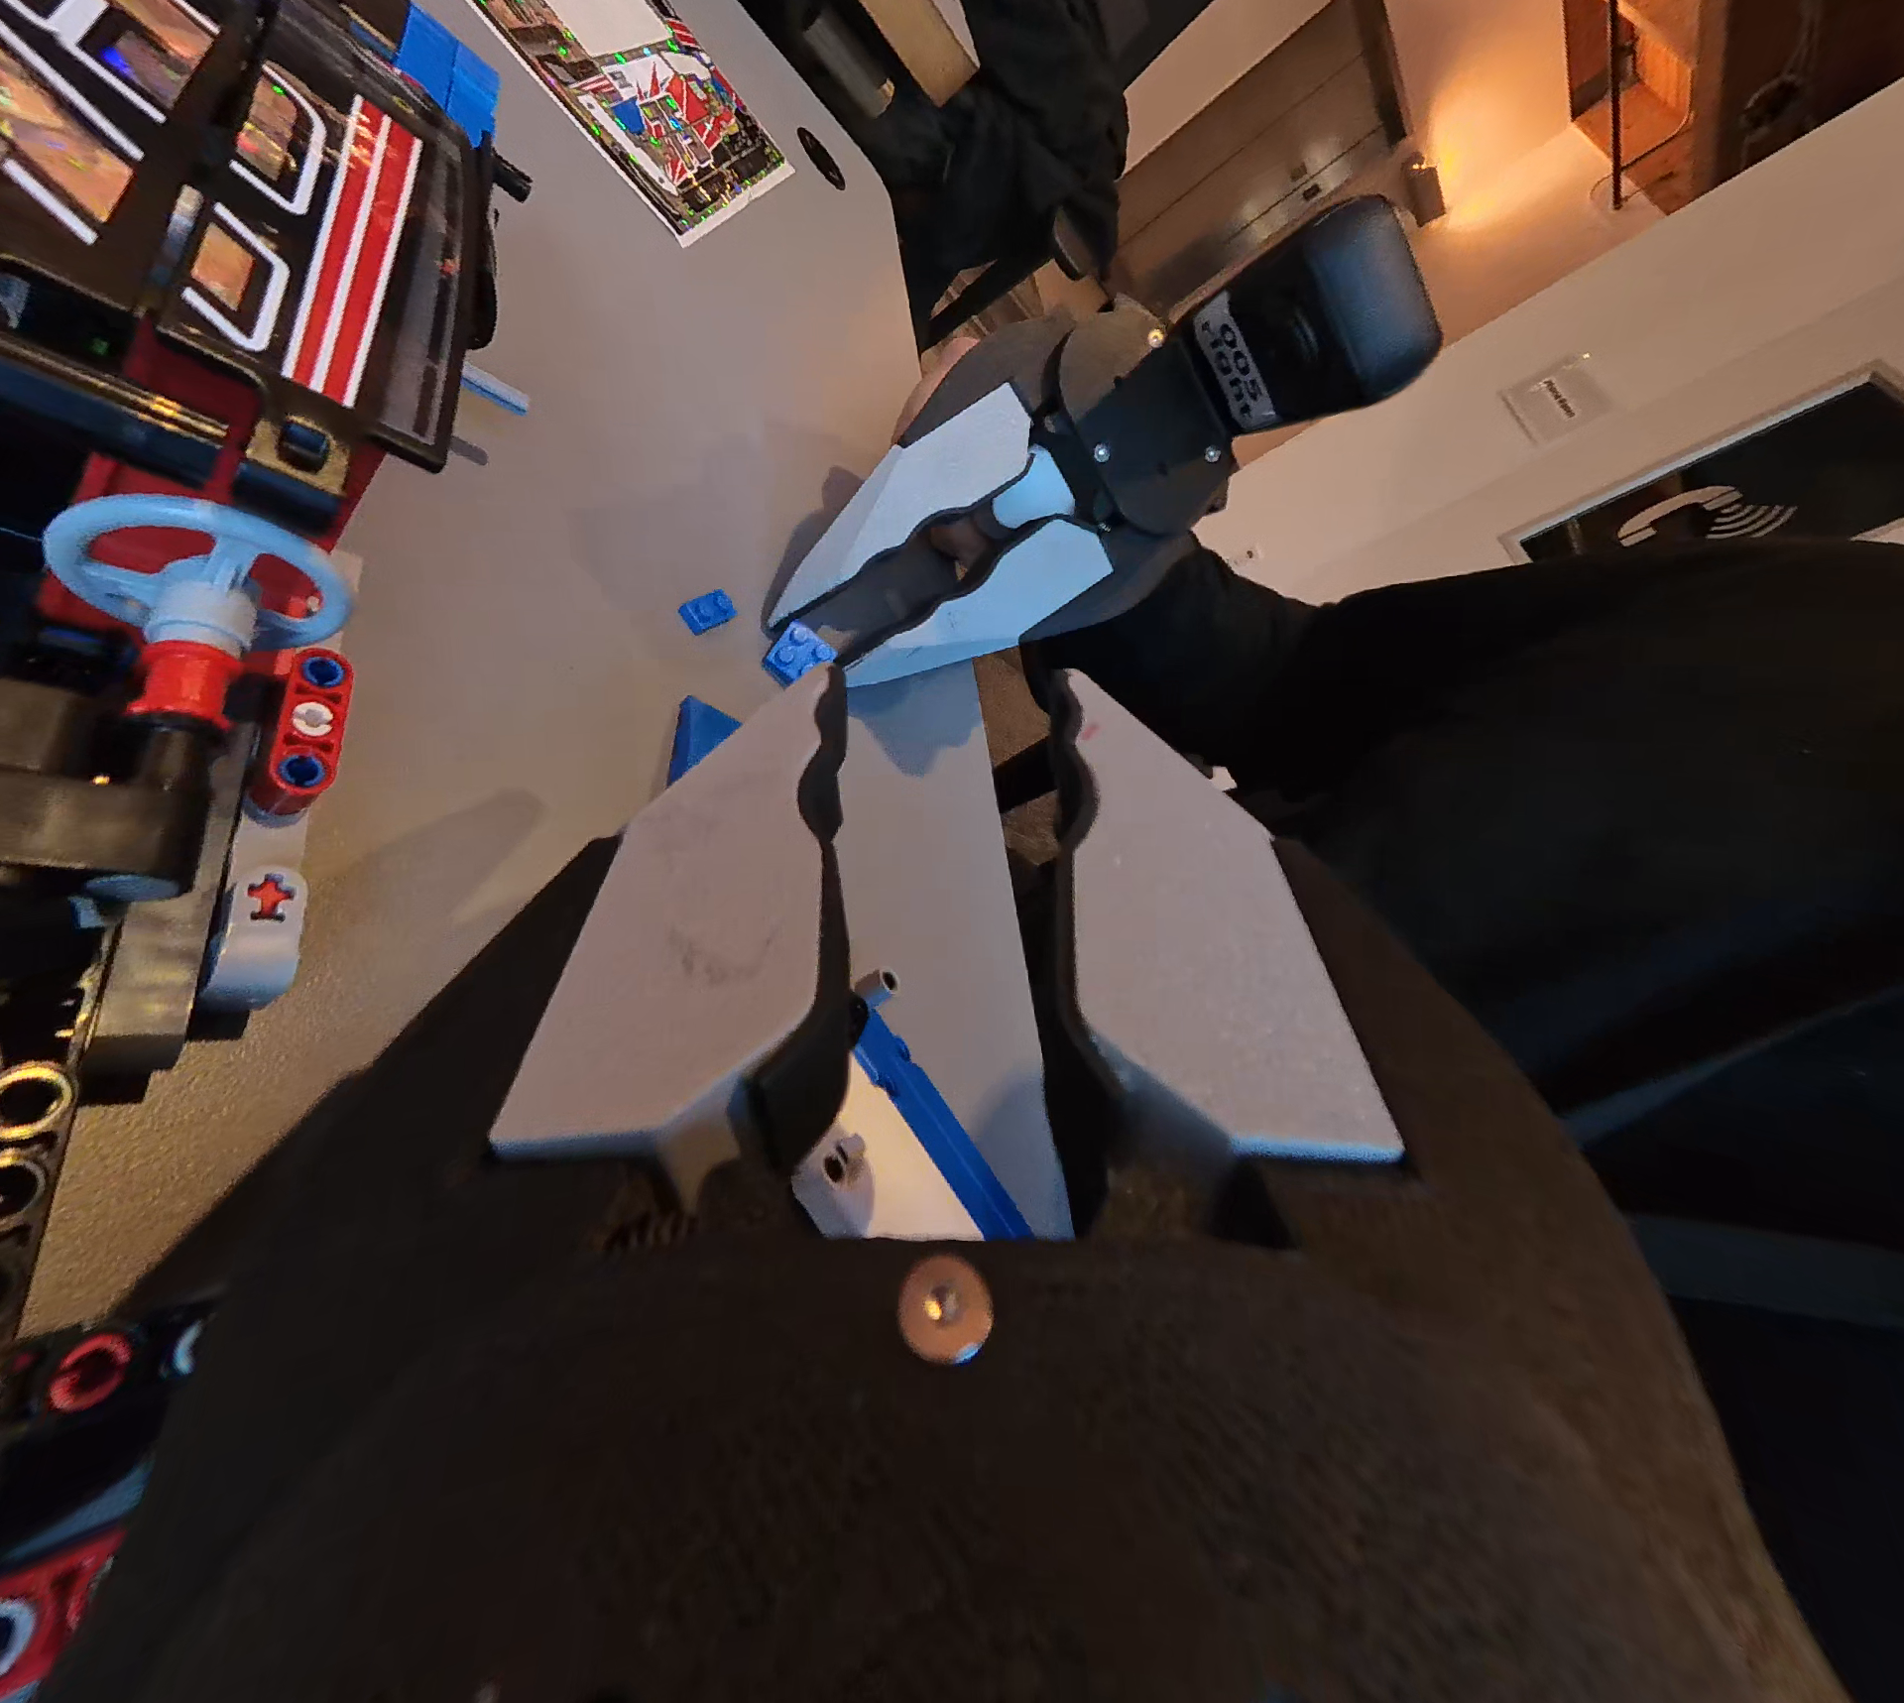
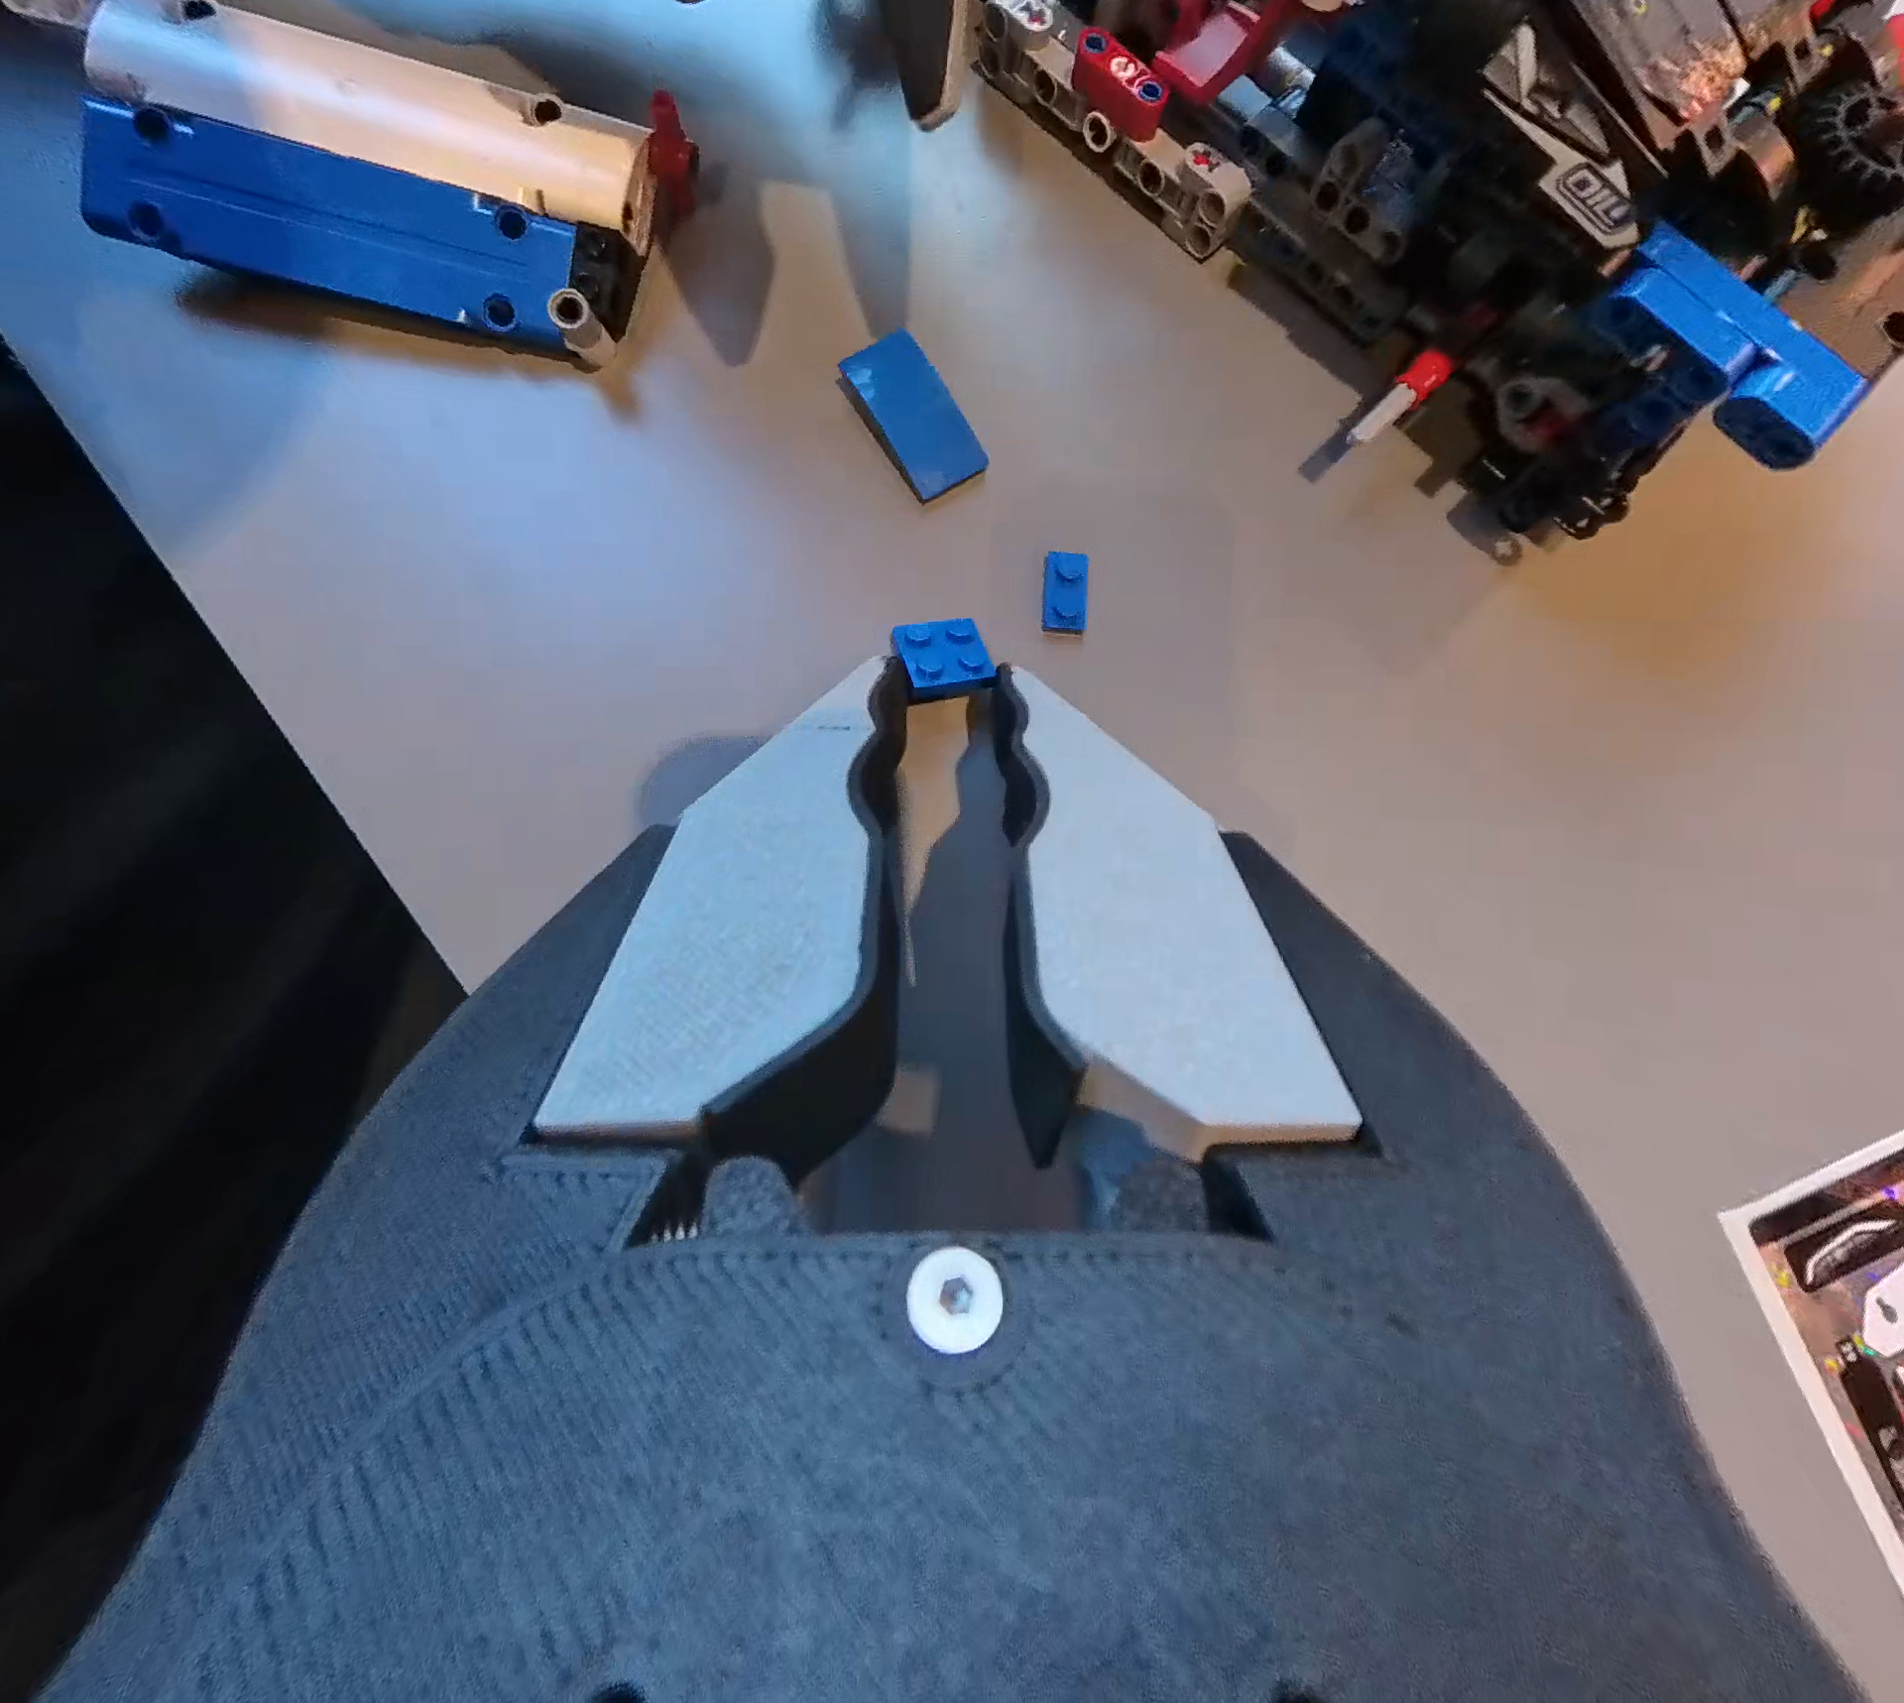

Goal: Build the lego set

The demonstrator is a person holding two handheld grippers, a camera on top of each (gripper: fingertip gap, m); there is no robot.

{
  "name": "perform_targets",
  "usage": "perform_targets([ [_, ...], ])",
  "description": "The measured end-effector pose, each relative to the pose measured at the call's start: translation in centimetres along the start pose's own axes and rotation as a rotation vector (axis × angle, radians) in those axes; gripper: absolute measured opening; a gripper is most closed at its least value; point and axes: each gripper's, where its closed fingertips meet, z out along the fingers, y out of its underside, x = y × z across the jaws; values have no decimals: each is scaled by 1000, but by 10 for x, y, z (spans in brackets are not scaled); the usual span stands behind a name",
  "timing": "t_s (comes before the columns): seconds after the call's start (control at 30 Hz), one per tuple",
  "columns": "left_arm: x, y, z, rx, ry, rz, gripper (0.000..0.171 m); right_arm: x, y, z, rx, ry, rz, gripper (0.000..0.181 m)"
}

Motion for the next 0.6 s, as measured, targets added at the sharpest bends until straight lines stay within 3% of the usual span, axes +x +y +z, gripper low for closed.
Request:
perform_targets([
  [0.6, -11, 1, -24, 2, -92, 37, 36, -3, 7, -6, -58, -9, -46, 25],
])
